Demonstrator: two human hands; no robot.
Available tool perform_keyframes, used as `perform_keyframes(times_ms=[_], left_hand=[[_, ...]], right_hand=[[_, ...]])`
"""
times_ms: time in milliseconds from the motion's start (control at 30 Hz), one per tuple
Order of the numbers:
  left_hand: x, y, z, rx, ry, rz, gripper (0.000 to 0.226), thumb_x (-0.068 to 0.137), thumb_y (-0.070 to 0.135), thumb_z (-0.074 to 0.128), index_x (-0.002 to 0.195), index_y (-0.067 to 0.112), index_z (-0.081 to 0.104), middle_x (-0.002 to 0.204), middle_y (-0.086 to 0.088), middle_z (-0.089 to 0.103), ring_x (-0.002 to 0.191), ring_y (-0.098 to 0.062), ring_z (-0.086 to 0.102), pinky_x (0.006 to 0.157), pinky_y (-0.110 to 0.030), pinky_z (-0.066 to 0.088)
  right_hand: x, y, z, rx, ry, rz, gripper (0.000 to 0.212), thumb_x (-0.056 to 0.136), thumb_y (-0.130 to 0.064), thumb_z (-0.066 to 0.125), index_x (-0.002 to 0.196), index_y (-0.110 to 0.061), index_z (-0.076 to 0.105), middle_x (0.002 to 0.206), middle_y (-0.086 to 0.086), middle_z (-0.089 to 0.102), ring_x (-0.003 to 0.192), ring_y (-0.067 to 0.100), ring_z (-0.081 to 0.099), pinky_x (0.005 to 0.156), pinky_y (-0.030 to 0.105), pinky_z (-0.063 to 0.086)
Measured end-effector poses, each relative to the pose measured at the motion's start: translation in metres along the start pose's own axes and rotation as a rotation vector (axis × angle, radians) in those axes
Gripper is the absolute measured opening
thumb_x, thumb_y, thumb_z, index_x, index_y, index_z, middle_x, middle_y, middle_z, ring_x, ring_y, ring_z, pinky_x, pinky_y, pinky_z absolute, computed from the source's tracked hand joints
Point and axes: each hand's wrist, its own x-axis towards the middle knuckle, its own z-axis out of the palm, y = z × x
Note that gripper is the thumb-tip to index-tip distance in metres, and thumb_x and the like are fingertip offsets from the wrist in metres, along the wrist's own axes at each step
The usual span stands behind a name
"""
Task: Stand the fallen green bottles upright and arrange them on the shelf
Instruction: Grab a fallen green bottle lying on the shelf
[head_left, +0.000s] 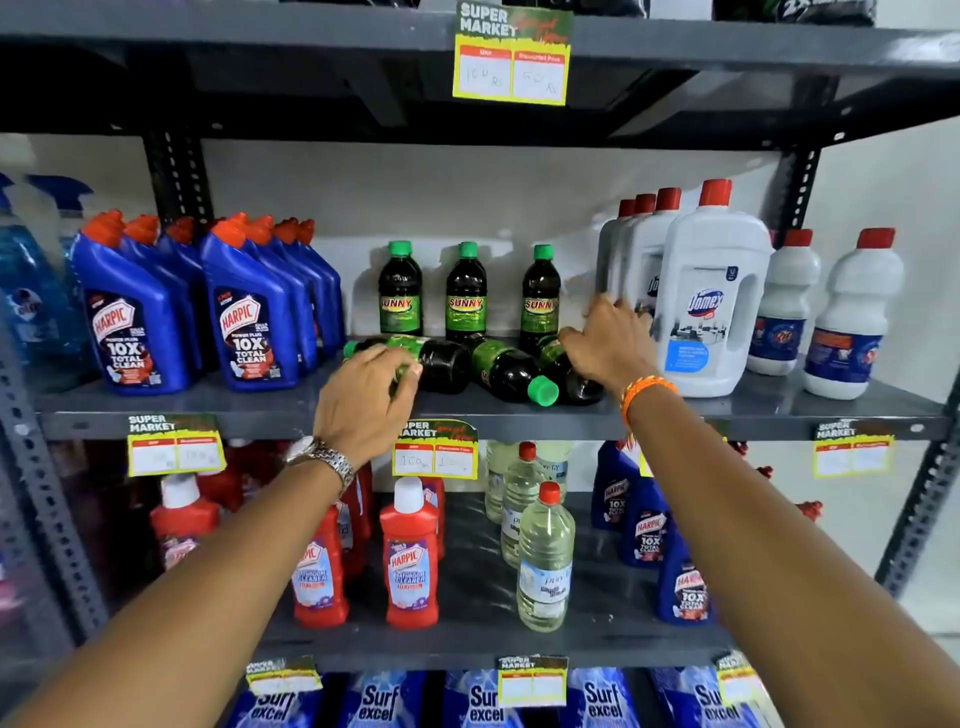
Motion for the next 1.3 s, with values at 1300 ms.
perform_keyframes(times_ms=[1300], left_hand=[[-0.05,-0.056,0.04,0.086,0.02,0.084,0.045,0.089,0.03,0.049,0.126,0.013,0.068,0.126,-0.005,0.071,0.116,-0.024,0.065,0.103,-0.037,0.034]], right_hand=[[0.023,0.033,0.06,0.922,-0.168,0.175,0.054,0.084,-0.003,0.075,0.126,-0.007,0.042,0.115,0.005,0.062,0.105,0.016,0.061,0.089,0.023,0.048]])
